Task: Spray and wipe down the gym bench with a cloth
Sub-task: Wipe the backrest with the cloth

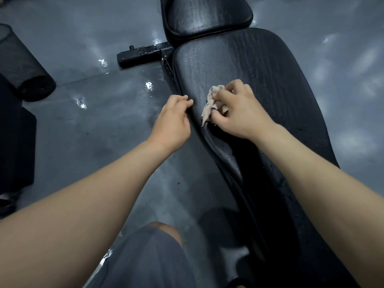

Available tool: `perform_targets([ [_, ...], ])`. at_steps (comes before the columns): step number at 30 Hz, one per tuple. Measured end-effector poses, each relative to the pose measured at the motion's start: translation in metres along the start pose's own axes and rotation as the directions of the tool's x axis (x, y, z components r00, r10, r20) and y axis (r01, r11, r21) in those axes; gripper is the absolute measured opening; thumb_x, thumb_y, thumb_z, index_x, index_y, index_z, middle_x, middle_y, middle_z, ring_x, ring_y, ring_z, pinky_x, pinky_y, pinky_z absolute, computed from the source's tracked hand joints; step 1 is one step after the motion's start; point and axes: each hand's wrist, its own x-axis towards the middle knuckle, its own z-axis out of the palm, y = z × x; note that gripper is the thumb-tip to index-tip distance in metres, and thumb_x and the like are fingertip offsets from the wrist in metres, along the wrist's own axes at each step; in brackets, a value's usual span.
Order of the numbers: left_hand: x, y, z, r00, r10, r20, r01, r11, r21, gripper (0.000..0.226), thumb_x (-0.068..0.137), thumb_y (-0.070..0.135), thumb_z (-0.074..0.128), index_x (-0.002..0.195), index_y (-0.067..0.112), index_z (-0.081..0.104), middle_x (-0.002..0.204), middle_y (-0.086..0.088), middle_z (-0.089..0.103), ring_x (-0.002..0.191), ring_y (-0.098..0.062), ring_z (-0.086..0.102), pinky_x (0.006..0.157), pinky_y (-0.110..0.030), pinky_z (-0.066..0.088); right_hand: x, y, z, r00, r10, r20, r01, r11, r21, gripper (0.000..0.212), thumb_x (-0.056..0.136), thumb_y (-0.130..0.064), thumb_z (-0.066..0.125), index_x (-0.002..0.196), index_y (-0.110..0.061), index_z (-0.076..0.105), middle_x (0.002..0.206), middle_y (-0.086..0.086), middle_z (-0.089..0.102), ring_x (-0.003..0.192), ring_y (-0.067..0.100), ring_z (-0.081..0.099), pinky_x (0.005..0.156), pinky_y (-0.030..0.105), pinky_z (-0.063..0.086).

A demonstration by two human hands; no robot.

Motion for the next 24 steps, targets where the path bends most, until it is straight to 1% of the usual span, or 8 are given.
perform_targets([
  [2, -0.003, -0.003, 0.005, 1.000, -0.014, -0.009, 0.014, 1.000, 0.000, 0.053, 0.091, -0.004, 0.041, 0.139, 0.009, 0.058, 0.147, -0.005, 0.047, 0.138, -0.026, 0.046, 0.114, -0.042, 0.039, -0.003, -0.004, 0.006, 0.998, -0.054, -0.011, 0.054, 0.999, 0.006, 0.032, 0.085, -0.043, 0.065, 0.105, -0.018, 0.067, 0.110, 0.007, 0.051, 0.098, 0.032, 0.048, 0.092, 0.037, 0.045],
  [5, -0.006, -0.004, 0.009, 1.000, -0.021, -0.013, 0.022, 1.000, 0.012, 0.061, 0.086, -0.006, 0.038, 0.142, 0.011, 0.056, 0.150, -0.004, 0.046, 0.141, -0.025, 0.044, 0.114, -0.045, 0.040, -0.010, -0.013, 0.009, 0.984, -0.178, -0.007, 0.178, 0.984, 0.023, 0.024, 0.086, -0.033, 0.059, 0.103, -0.018, 0.067, 0.106, 0.008, 0.054, 0.089, 0.032, 0.049, 0.085, 0.042, 0.048],
  [10, -0.012, -0.004, 0.010, 0.999, -0.017, -0.038, 0.016, 0.999, -0.039, 0.069, 0.083, -0.011, 0.037, 0.144, 0.013, 0.055, 0.153, 0.001, 0.044, 0.141, -0.021, 0.044, 0.116, -0.038, 0.039, -0.028, -0.009, -0.004, 0.909, -0.387, 0.154, 0.376, 0.922, 0.095, 0.014, 0.079, -0.034, 0.061, 0.075, -0.020, 0.061, 0.098, 0.001, 0.053, 0.084, 0.022, 0.046, 0.076, 0.037, 0.047],
  [13, -0.012, -0.007, 0.008, 1.000, -0.015, -0.028, 0.013, 0.998, -0.057, 0.071, 0.083, -0.012, 0.037, 0.145, 0.017, 0.055, 0.155, 0.004, 0.043, 0.141, -0.018, 0.044, 0.116, -0.034, 0.037, -0.034, -0.006, -0.004, 0.898, -0.396, 0.191, 0.382, 0.918, 0.106, 0.018, 0.080, -0.034, 0.059, 0.073, -0.017, 0.061, 0.097, -0.001, 0.051, 0.085, 0.020, 0.046, 0.073, 0.039, 0.048],
  [17, -0.011, -0.007, 0.008, 0.999, -0.040, -0.034, 0.036, 0.992, -0.119, 0.070, 0.083, -0.012, 0.037, 0.143, 0.017, 0.057, 0.153, 0.006, 0.044, 0.139, -0.015, 0.045, 0.116, -0.029, 0.036, -0.021, -0.011, 0.004, 0.933, -0.342, 0.109, 0.324, 0.933, 0.155, 0.030, 0.090, -0.027, 0.056, 0.113, -0.023, 0.074, 0.104, 0.003, 0.055, 0.091, 0.022, 0.052, 0.079, 0.035, 0.049],
  [18, -0.012, -0.007, 0.009, 0.998, -0.049, -0.033, 0.044, 0.990, -0.136, 0.070, 0.083, -0.012, 0.037, 0.143, 0.018, 0.057, 0.154, 0.007, 0.044, 0.139, -0.013, 0.045, 0.116, -0.027, 0.035, -0.019, -0.011, 0.005, 0.933, -0.346, 0.096, 0.328, 0.930, 0.164, 0.032, 0.090, -0.027, 0.055, 0.116, -0.023, 0.075, 0.103, 0.004, 0.055, 0.091, 0.022, 0.052, 0.080, 0.033, 0.048],
  [21, -0.015, -0.006, 0.012, 0.998, -0.056, -0.030, 0.050, 0.984, -0.174, 0.067, 0.086, -0.010, 0.039, 0.144, 0.018, 0.056, 0.155, 0.007, 0.042, 0.140, -0.009, 0.042, 0.115, -0.022, 0.032, -0.023, -0.008, -0.001, 0.905, -0.395, 0.161, 0.367, 0.913, 0.177, 0.027, 0.086, -0.030, 0.058, 0.096, -0.020, 0.080, 0.098, 0.000, 0.056, 0.085, 0.019, 0.052, 0.078, 0.033, 0.048],
  [24, -0.015, -0.007, 0.016, 0.998, -0.057, -0.016, 0.052, 0.976, -0.209, 0.056, 0.093, 0.007, 0.042, 0.146, 0.020, 0.054, 0.156, 0.009, 0.040, 0.141, -0.008, 0.041, 0.119, -0.034, 0.034, -0.031, -0.002, -0.010, 0.893, -0.379, 0.242, 0.331, 0.918, 0.216, 0.016, 0.075, -0.025, 0.066, 0.081, -0.019, 0.080, 0.091, -0.004, 0.055, 0.079, 0.012, 0.053, 0.071, 0.034, 0.049],
])
